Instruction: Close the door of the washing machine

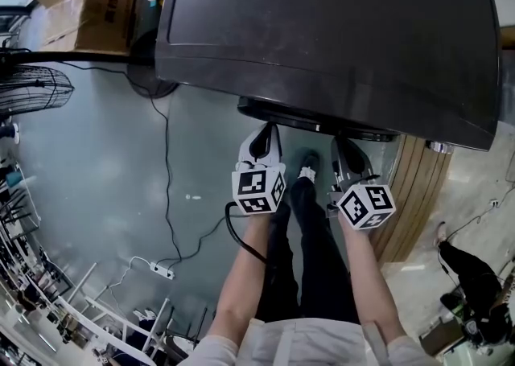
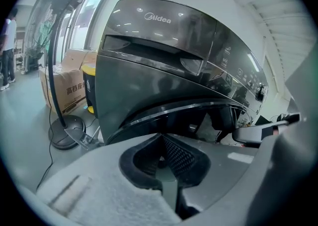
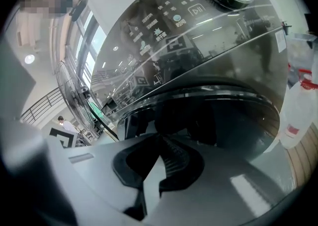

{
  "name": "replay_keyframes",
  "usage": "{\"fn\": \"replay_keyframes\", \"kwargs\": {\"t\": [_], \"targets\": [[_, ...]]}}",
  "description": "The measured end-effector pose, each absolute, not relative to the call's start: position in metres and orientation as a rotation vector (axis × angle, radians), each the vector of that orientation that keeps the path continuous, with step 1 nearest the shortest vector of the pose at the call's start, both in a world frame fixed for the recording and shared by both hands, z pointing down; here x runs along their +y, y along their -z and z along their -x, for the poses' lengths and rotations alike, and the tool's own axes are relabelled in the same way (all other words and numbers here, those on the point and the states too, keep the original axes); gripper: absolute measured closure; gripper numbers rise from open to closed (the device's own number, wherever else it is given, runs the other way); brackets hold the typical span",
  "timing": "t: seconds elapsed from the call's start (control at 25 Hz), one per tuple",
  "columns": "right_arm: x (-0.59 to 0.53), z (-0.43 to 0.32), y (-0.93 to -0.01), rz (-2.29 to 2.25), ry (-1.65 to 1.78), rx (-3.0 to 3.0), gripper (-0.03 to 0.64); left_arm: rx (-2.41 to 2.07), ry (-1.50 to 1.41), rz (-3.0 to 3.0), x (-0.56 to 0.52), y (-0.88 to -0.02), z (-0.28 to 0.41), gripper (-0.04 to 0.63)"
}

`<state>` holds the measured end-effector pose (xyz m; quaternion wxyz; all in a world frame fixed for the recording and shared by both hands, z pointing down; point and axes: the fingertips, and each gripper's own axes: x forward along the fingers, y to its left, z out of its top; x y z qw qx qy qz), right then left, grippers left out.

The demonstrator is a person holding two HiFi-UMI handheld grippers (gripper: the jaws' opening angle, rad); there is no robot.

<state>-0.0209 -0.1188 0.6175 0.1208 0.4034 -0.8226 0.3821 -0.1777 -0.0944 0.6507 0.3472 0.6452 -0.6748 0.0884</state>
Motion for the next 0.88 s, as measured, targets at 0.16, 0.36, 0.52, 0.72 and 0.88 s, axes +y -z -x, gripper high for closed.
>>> {"fn": "replay_keyframes", "kwargs": {"t": [0.16,0.36,0.52,0.72,0.88], "targets": [[-0.120,0.020,-0.617,-1.179,-1.125,-2.405,0.617,-1.744,-0.216,-1.687,-0.096,-0.650,0.177,0.592],[-0.120,0.020,-0.616,-1.176,-1.113,-2.397,0.617,-1.722,-0.202,-1.705,-0.097,-0.649,0.177,0.591],[-0.123,0.027,-0.623,-1.129,-1.085,-2.377,0.614,-1.705,-0.215,-1.725,-0.104,-0.651,0.180,0.590],[-0.122,0.030,-0.626,-1.138,-1.076,-2.368,0.614,-1.693,-0.214,-1.743,-0.104,-0.651,0.178,0.589],[-0.122,0.030,-0.624,-1.171,-1.067,-2.374,0.614,-1.679,-0.203,-1.759,-0.105,-0.649,0.178,0.589]]}}
